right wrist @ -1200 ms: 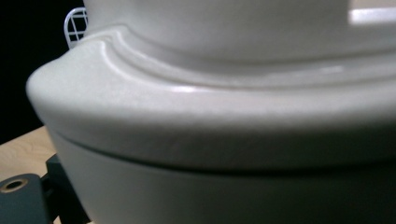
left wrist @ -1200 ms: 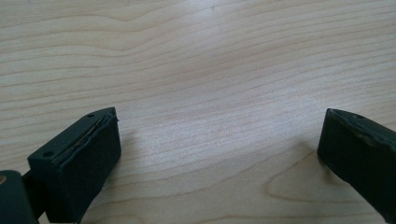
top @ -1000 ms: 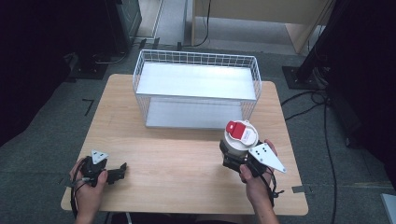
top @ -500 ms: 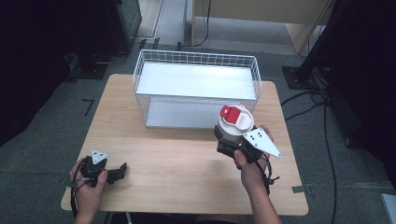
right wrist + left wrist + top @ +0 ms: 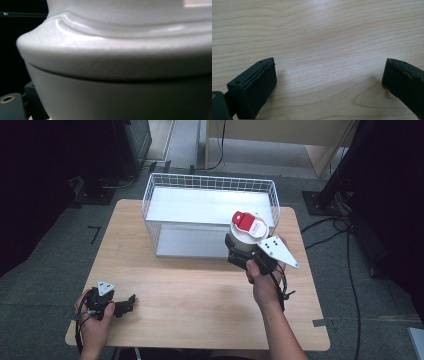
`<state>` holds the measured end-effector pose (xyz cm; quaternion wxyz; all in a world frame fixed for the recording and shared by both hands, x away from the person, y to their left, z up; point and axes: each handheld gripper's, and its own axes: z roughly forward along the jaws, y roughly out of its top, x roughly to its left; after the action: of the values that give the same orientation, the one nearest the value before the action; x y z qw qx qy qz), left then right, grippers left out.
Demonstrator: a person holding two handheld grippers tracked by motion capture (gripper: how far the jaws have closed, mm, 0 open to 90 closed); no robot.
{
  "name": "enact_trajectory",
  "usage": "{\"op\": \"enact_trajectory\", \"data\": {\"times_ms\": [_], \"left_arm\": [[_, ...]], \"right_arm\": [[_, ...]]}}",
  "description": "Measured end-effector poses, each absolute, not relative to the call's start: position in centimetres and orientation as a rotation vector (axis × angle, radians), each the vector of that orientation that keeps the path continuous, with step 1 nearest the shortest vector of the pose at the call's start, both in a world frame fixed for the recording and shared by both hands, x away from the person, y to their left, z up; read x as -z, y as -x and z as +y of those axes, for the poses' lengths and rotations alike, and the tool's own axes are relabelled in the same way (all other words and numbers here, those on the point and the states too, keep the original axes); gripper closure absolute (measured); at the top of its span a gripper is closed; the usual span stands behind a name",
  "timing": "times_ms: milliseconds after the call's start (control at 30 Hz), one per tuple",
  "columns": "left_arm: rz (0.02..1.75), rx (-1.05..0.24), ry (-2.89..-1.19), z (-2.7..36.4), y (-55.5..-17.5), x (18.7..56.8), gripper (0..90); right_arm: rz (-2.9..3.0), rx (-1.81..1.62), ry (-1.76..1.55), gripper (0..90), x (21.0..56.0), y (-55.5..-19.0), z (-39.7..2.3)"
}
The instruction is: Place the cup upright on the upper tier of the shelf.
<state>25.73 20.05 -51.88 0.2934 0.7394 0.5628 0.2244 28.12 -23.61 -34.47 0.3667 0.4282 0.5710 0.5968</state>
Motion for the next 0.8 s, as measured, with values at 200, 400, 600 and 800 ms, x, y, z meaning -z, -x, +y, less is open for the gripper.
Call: {"op": "enact_trajectory", "data": {"times_ms": [200,400,600,800], "left_arm": [[1.498,-0.597,-1.968,20.1,-25.7,51.9,0.0],[1.499,-0.598,-1.97,20.1,-25.7,51.9,0.0],[1.499,-0.598,-1.97,20.1,-25.7,51.9,0.0],[1.498,-0.6,-1.969,20.0,-25.7,51.9,0.0]], "right_arm": [[1.455,-1.531,-1.089,6.2,33.1,-29.6,-23.0],[1.446,-1.53,-1.081,6.2,31.8,-31.1,-22.2],[1.446,-1.52,-1.073,6.2,30.8,-32.8,-21.3],[1.443,-1.518,-1.071,6.2,30.0,-34.5,-20.2]]}}
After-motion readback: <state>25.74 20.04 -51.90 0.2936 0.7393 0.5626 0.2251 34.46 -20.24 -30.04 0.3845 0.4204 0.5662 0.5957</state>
